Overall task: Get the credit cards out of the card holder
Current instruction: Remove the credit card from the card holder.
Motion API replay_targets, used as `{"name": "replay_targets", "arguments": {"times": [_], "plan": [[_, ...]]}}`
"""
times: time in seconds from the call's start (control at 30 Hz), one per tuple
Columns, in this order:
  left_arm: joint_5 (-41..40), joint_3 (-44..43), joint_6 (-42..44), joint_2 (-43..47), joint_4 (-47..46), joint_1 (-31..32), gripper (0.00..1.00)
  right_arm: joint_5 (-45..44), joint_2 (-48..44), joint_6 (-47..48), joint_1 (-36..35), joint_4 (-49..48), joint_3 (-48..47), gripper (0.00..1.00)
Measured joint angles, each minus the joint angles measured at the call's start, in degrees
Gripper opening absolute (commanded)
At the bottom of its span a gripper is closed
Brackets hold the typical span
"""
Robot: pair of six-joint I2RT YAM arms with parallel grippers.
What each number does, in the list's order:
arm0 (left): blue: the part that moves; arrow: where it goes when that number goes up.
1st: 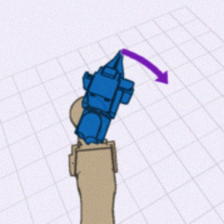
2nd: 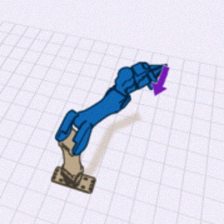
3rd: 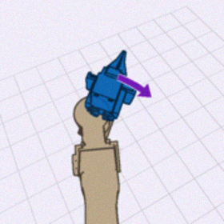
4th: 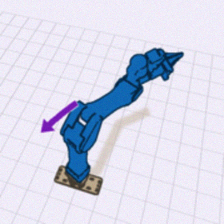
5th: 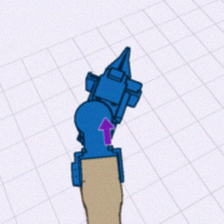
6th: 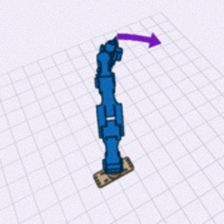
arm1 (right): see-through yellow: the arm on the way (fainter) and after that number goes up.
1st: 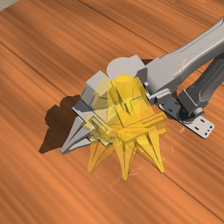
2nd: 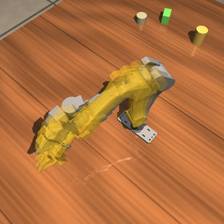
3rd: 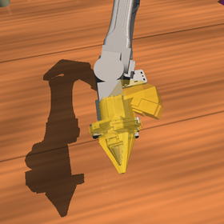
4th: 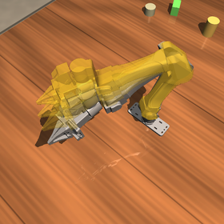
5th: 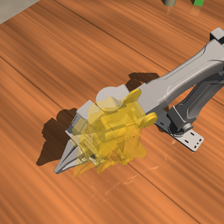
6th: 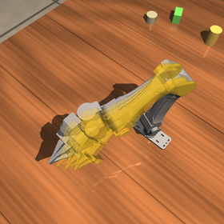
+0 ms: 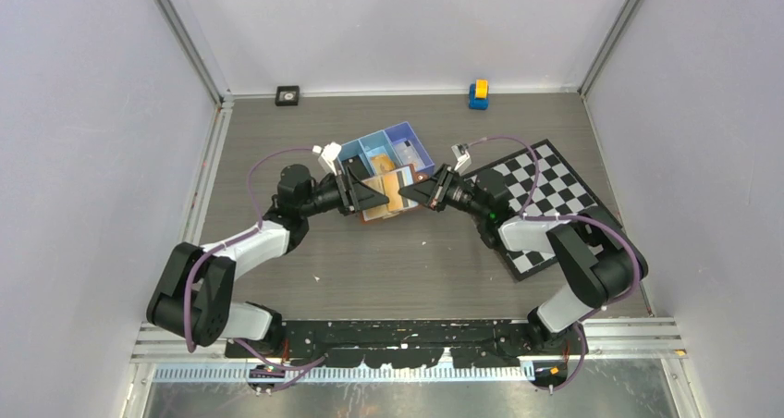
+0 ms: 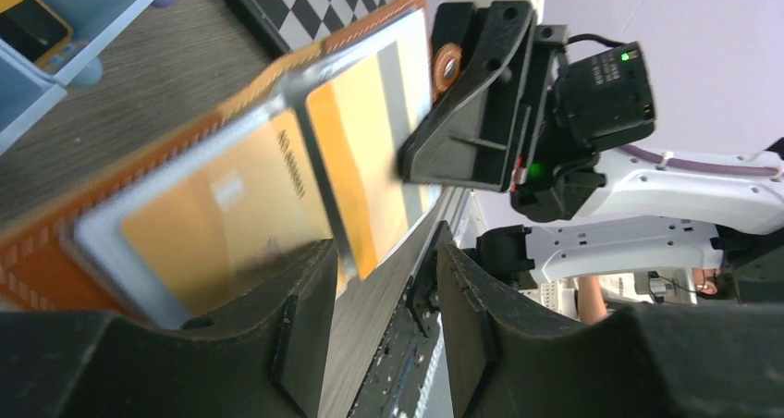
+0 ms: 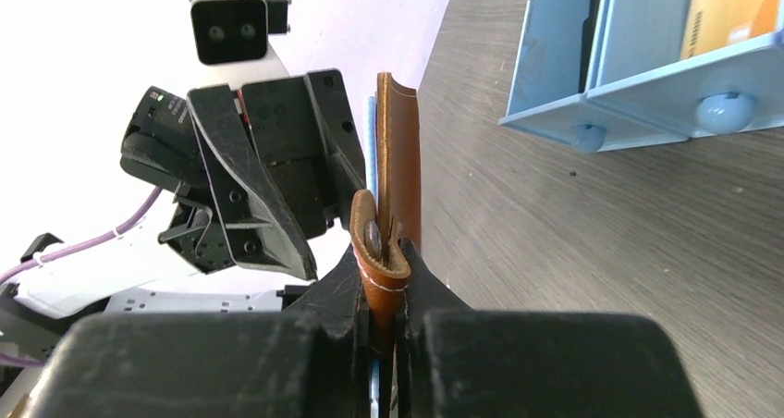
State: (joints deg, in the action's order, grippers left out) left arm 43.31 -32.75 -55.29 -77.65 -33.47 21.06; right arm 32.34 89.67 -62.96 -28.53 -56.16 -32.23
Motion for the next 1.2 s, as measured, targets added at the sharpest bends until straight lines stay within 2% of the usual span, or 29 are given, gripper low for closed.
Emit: {"name": "replay_targets", "arguments": {"times": [0.4,0.53,0.63,0.73,0.83,1.07,1.2], "plan": [[3.54,0.63,-6.64,-3.98,-9.79,-2.05,0.41,2.47,4.26,-4.57,-1.53,-7.41,-0.04,0.00],[3.80,0.81,-7.37,-4.00,-10.56,-2.14,0.13,2.75,4.26,-4.96,-1.51,-8.28,-0.04,0.01],[3.85,1.03,-7.67,-4.04,-10.97,-2.58,0.01,2.97,4.26,-5.25,-1.51,-9.66,-0.07,0.10],[4.11,1.09,-7.78,-4.11,-11.52,-2.71,0.00,2.95,4.35,-5.33,-1.49,-9.97,-0.09,0.19],[4.22,1.09,-7.69,-4.11,-11.74,-2.75,0.00,2.91,4.48,-5.53,-1.49,-10.01,-0.09,0.22],[3.82,1.09,-6.60,-3.98,-9.70,-2.93,0.00,2.69,4.48,-6.14,-0.48,-10.21,0.52,0.20],[3.67,1.09,-5.99,-3.98,-8.09,-3.37,0.00,2.29,4.48,-6.47,0.83,-10.43,1.79,0.12]]}}
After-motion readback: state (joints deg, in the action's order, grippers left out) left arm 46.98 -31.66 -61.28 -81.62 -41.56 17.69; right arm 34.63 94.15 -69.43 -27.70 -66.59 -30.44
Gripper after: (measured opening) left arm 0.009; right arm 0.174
